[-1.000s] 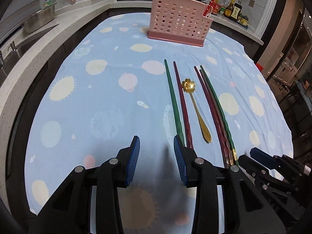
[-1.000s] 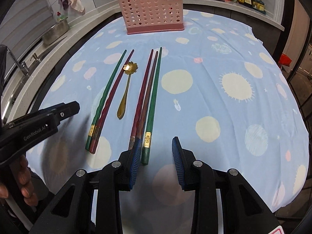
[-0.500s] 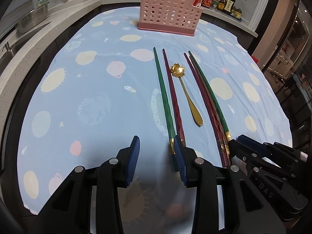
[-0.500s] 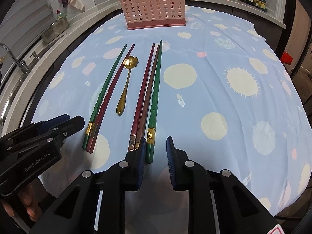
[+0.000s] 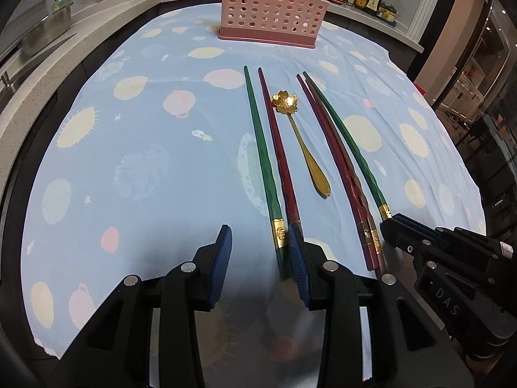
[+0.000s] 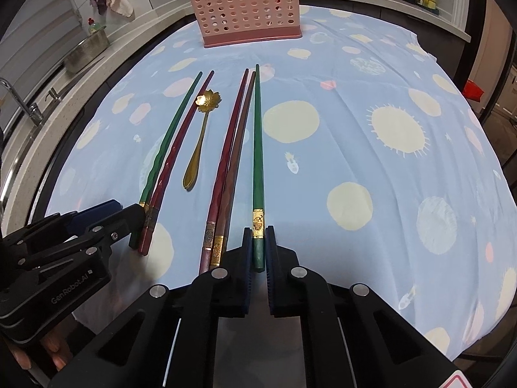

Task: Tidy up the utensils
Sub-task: 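Grasp a green chopstick with the right tool while the left tool grasps another green chopstick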

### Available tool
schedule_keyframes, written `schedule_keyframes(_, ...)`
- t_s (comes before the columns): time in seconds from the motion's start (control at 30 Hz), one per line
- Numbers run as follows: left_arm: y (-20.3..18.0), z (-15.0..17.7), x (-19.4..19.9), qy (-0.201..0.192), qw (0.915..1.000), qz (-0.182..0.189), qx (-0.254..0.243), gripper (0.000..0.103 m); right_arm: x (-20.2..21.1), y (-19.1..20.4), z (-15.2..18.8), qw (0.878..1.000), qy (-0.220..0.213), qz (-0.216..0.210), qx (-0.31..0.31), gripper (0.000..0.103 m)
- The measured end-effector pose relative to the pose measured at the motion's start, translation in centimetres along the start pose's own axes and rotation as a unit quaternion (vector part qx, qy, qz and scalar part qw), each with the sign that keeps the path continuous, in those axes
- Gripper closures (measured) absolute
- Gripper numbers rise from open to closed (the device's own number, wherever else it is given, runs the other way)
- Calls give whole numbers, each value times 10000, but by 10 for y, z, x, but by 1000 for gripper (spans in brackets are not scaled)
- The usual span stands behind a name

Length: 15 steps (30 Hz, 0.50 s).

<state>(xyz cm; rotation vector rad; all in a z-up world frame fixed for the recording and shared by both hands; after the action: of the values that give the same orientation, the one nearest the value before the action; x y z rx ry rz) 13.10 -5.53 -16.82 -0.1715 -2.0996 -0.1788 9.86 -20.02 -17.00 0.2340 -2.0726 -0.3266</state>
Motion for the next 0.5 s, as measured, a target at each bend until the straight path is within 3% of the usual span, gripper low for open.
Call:
schedule_keyframes(0.1, 0, 2, 0, -20, 10000, -67, -56, 70, 0, 0, 0, 10000, -2, -10, -13, 96)
schedule_keyframes(0.5, 10, 3, -1, -27, 9999, -118, 68, 95, 0, 0, 0, 10000, -3, -25, -21, 96)
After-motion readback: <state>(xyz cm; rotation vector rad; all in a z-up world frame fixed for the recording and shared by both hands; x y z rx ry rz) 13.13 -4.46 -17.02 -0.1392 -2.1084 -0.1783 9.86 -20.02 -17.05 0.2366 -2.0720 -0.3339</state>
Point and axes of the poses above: each gripper's, at about its wrist camera, not at the fingertips, and x roughly against the way its jaws point, y to its left, z to its underside, the point moved 8 cm from there along -x, roughly the way its jaws point, and after that the axes turned 12 degrees about -z, right-handed, at the moved point
